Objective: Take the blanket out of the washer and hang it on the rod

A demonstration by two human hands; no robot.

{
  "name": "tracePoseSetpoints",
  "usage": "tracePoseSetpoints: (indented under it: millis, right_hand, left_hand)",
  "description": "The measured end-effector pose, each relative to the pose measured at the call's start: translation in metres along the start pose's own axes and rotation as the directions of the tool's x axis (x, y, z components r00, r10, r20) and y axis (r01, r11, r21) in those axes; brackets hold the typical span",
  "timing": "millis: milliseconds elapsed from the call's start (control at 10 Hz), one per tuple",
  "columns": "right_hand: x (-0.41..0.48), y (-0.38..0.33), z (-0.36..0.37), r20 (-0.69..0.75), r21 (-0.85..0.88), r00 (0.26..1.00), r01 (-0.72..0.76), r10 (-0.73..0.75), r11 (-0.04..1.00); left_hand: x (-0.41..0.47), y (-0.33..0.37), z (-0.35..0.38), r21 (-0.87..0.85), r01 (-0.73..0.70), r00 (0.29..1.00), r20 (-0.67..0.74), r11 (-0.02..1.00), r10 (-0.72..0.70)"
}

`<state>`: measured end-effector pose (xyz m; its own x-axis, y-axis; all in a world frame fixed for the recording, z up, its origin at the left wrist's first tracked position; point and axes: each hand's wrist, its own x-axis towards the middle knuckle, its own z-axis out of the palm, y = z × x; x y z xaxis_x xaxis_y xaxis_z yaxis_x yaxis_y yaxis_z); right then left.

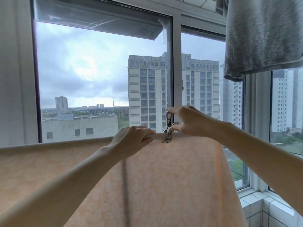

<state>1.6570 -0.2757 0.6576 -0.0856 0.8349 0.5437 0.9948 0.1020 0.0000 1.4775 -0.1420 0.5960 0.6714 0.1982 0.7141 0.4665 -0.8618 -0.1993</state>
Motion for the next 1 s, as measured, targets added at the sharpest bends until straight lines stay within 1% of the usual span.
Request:
tracePoseSetpoints:
  millis: [100,200,300,400,500,600,700,800,900,1000]
  right_hand:
    - [-0.005,-0.009,0.001,-0.020,-0.037,0.999,0.033,-0.033,0.999]
    - [-0.012,-0.017,-0.001,-0.079,-0.088,0.994,0.074,-0.081,0.993]
    - [-0.020,-0.028,0.000,-0.153,-0.118,0.981,0.102,-0.119,0.988]
    - [-0.027,-0.040,0.009,-0.193,-0.140,0.967,0.138,-0.163,0.981]
    - [-0.035,-0.057,0.021,-0.184,-0.161,0.961,0.175,-0.204,0.971]
    - [-0.041,-0.075,0.036,-0.154,-0.140,0.960,0.212,-0.232,0.967]
    - [-0.047,-0.096,0.052,-0.132,-0.098,0.962,0.228,-0.239,0.969]
    - [-0.054,-0.119,0.072,-0.120,-0.109,0.960,0.239,-0.251,0.965]
    - [-0.069,-0.147,0.088,-0.065,-0.076,0.977,0.198,-0.203,0.977]
    - [-0.083,-0.176,0.106,-0.003,-0.044,0.981,0.193,-0.194,0.980]
  left_hand:
    - [-0.006,-0.003,-0.010,-0.010,0.021,1.000,0.021,1.000,-0.020]
    - [-0.016,-0.006,-0.021,0.015,0.054,0.998,0.020,0.998,-0.054]
    - [-0.029,-0.011,-0.035,0.025,0.106,0.994,0.007,0.994,-0.106]
    - [-0.046,-0.017,-0.050,0.043,0.173,0.985,-0.012,0.984,-0.173]
    - [-0.070,-0.022,-0.064,0.081,0.263,0.965,-0.040,0.961,-0.261]
    - [-0.101,-0.024,-0.078,0.167,0.308,0.951,-0.079,0.937,-0.299]
    - [-0.129,-0.019,-0.090,0.222,0.335,0.942,-0.078,0.916,-0.326]
    - [-0.157,-0.010,-0.100,0.213,0.370,0.929,-0.056,0.904,-0.366]
    - [-0.190,-0.002,-0.110,0.200,0.403,0.914,-0.035,0.893,-0.404]
    - [-0.229,-0.001,-0.116,0.180,0.421,0.906,-0.036,0.889,-0.422]
